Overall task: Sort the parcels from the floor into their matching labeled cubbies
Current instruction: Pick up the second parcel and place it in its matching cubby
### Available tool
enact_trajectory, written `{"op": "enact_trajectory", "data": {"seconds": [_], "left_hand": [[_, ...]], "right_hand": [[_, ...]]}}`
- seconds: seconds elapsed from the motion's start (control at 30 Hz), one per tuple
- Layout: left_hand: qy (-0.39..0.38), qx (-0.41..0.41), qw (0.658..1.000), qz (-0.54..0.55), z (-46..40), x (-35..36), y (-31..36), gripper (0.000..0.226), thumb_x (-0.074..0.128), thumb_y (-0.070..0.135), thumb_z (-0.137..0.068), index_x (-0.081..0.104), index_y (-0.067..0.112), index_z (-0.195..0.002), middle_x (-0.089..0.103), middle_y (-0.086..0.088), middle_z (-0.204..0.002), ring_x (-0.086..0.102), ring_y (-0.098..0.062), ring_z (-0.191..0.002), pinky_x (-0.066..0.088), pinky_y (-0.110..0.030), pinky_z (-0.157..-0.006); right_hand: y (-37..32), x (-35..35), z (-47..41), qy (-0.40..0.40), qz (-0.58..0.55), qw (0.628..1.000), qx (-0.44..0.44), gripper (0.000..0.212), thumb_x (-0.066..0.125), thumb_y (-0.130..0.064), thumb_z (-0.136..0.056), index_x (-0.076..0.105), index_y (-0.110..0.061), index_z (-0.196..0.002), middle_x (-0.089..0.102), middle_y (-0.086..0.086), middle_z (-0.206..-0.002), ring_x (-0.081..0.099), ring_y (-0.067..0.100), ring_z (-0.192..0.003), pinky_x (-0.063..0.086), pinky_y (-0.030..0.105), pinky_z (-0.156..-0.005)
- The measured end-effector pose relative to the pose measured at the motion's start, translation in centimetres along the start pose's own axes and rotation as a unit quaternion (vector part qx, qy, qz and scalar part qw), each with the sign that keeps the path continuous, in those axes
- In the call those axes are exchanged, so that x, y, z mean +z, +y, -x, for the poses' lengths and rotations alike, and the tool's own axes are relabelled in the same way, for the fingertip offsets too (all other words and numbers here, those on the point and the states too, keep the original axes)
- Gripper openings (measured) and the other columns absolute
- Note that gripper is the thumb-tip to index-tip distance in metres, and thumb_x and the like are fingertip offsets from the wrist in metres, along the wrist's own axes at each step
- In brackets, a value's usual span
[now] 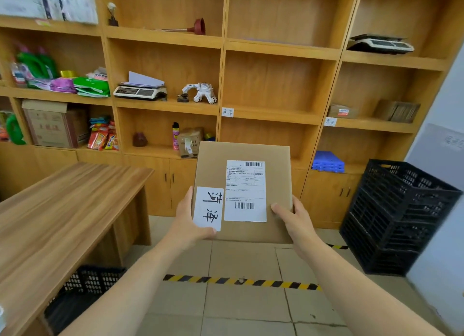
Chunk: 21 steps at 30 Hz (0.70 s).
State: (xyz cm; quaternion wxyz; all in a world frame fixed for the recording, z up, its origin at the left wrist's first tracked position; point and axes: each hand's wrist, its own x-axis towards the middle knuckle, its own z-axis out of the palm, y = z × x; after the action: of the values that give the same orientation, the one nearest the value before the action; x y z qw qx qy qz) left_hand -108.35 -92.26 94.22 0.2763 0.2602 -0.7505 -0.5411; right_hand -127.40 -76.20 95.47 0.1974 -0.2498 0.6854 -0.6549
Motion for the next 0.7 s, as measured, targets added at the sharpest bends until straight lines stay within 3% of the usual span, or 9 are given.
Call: {"op": "enact_trajectory", "data": {"seconds": [0.07,0.17,0.3,0.43,0.57,0.7], "left_hand": [[0.019,-0.005,0.999,-0.032,-3.7,-1.6,-0.4,0.12,0.083,0.007,-0.058,0.006,0.027,-0.148,0.025,0.005,-0.131,0.03,-0.011,-0.116,0.034,-0.038,-0.103],[0.014,-0.003,0.999,-0.041,-9.3,-3.6,-1.4,0.118,0.083,0.009,-0.059,0.007,0.028,-0.147,0.025,0.0,-0.134,0.033,-0.014,-0.115,0.038,-0.037,-0.101],[-0.008,-0.001,0.999,-0.041,-15.8,-4.3,-2.4,0.115,0.082,0.008,-0.061,0.007,0.031,-0.146,0.024,0.004,-0.125,0.036,-0.014,-0.11,0.04,-0.029,-0.088],[-0.021,0.003,0.999,-0.031,-21.7,-3.4,-3.5,0.113,0.08,0.007,-0.063,0.008,0.031,-0.146,0.025,0.005,-0.124,0.036,-0.013,-0.11,0.037,-0.027,-0.087],[-0.025,-0.015,0.999,-0.017,-28.0,-1.5,-4.7,0.113,0.08,0.007,-0.064,0.007,0.031,-0.147,0.025,0.006,-0.126,0.037,-0.014,-0.111,0.038,-0.027,-0.088],[-0.016,-0.017,1.0,-0.009,-34.9,1.2,-5.6,0.113,0.081,0.008,-0.063,0.009,0.033,-0.146,0.028,0.004,-0.128,0.04,-0.016,-0.112,0.042,-0.03,-0.089]], "right_hand": [[-0.3,2.1,-3.1,0.007,0.006,1.0,-0.003,0.052,0.064,-0.026,-0.086,0.042,-0.026,-0.133,0.059,-0.002,-0.115,0.058,0.015,-0.1,0.052,0.033,-0.078],[-0.5,4.8,-7.4,0.024,0.01,1.0,-0.017,0.049,0.064,-0.023,-0.087,0.042,-0.025,-0.131,0.059,-0.009,-0.107,0.058,0.009,-0.094,0.05,0.026,-0.071],[0.2,7.0,-12.7,0.05,0.006,0.999,-0.019,0.05,0.062,-0.021,-0.088,0.042,-0.026,-0.133,0.059,-0.008,-0.109,0.057,0.006,-0.094,0.049,0.028,-0.079],[1.1,7.2,-18.5,0.063,-0.009,0.998,0.0,0.046,0.059,-0.018,-0.089,0.042,-0.027,-0.131,0.059,-0.013,-0.103,0.057,0.004,-0.094,0.047,0.027,-0.079],[2.1,6.5,-24.6,0.06,-0.02,0.998,0.004,0.037,0.056,-0.012,-0.091,0.043,-0.032,-0.12,0.058,-0.016,-0.099,0.057,0.002,-0.089,0.045,0.019,-0.068],[3.4,5.2,-31.8,0.055,-0.028,0.998,0.006,0.042,0.057,-0.013,-0.089,0.046,-0.026,-0.129,0.064,-0.011,-0.108,0.06,0.004,-0.095,0.046,0.02,-0.07]]}}
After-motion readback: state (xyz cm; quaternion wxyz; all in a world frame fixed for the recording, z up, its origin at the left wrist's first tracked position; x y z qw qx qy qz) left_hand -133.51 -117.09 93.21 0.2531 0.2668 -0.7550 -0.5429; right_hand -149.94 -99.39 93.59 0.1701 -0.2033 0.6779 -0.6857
